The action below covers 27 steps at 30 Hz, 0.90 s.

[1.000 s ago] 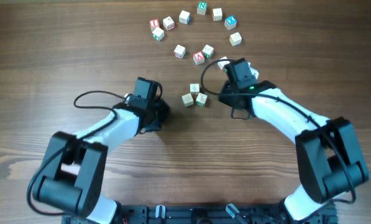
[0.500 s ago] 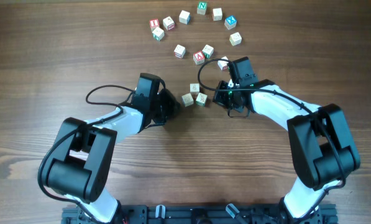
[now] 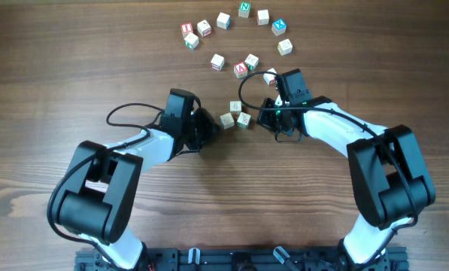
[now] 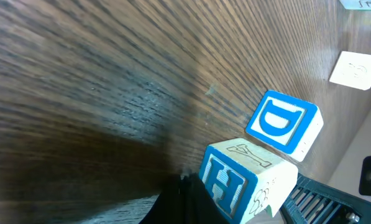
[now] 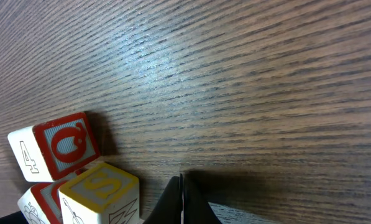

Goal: Form a circle

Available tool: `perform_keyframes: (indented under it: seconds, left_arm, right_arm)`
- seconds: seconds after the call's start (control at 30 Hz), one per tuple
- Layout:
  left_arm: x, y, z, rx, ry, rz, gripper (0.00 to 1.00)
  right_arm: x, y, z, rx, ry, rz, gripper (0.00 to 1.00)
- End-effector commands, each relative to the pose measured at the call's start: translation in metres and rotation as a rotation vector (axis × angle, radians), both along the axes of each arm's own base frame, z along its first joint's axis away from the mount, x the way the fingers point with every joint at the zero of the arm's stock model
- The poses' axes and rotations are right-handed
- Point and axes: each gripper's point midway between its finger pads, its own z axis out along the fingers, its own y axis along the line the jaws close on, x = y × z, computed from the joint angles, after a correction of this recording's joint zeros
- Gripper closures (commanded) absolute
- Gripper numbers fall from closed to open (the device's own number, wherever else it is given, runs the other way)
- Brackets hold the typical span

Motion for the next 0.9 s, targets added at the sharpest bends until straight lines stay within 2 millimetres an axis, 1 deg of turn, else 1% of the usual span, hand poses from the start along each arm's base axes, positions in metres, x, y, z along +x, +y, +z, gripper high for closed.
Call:
perform_keyframes:
  seconds: [0.0, 0.23, 0.43, 0.87]
  left_arm:
    - [-0.017, -0.001, -0.022, 0.026, 0.043, -0.033, 0.96]
    - [-0.013, -0.001, -0.021, 0.030, 0.028, -0.028, 0.96]
    - [-0.005, 0.001, -0.018, 0.042, -0.009, -0.016, 0.96]
    - [0.001, 0.002, -0.016, 0.051, -0.039, -0.002, 0.96]
  right_arm:
    - [-0.017, -0.003, -0.026, -0.038, 0.068, 0.026, 0.96]
    - [-0.016, -0.003, -0.026, -0.039, 0.068, 0.028, 0.96]
    - [-0.016, -0.002, -0.026, -0.038, 0.068, 0.028, 0.96]
    - [-0.017, -0.002, -0.026, -0.035, 0.069, 0.030, 0.96]
